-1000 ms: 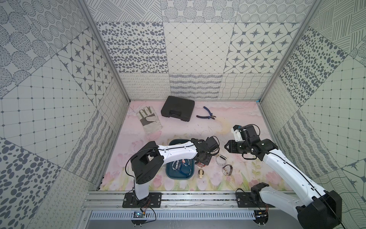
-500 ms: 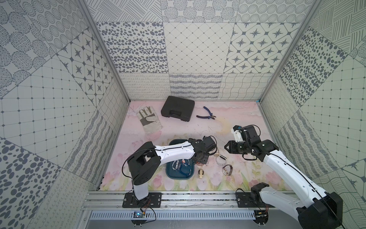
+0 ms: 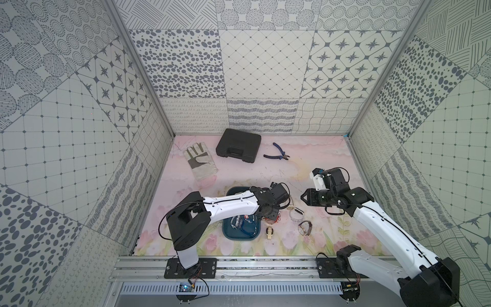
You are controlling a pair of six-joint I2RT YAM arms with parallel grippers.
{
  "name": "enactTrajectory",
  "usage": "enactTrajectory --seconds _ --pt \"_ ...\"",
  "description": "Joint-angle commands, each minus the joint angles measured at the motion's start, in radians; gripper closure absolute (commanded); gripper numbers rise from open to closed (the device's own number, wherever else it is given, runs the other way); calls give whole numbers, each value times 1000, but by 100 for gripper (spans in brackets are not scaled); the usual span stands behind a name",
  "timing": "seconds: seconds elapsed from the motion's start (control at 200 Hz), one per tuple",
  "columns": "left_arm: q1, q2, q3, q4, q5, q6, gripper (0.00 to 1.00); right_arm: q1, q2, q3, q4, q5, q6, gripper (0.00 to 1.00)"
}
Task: Put the watch into the storage box
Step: Pick up the watch at the center of the board.
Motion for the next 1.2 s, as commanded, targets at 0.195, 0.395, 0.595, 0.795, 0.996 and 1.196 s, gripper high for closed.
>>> enactTrajectory --seconds 0.195,0.395,0.595,0.795,0.996,1.196 --pt "23 49 10 10 -28 -3 68 18 -23 -13 23 -3 -13 59" --pt "26 78 13 40 15 14 76 25 -23 -13 26 -1 -15 60" --pt "32 62 10 46 21 25 95 35 -29 -14 25 2 -13 60" --pt "32 -26 9 30 16 35 100 41 -31 -13 27 -8 -14 60" --pt "41 -152 15 0 22 61 100 41 -58 -53 95 -105 26 59" --pt "73 -206 29 -14 46 81 100 43 -49 -100 140 -129 44 59"
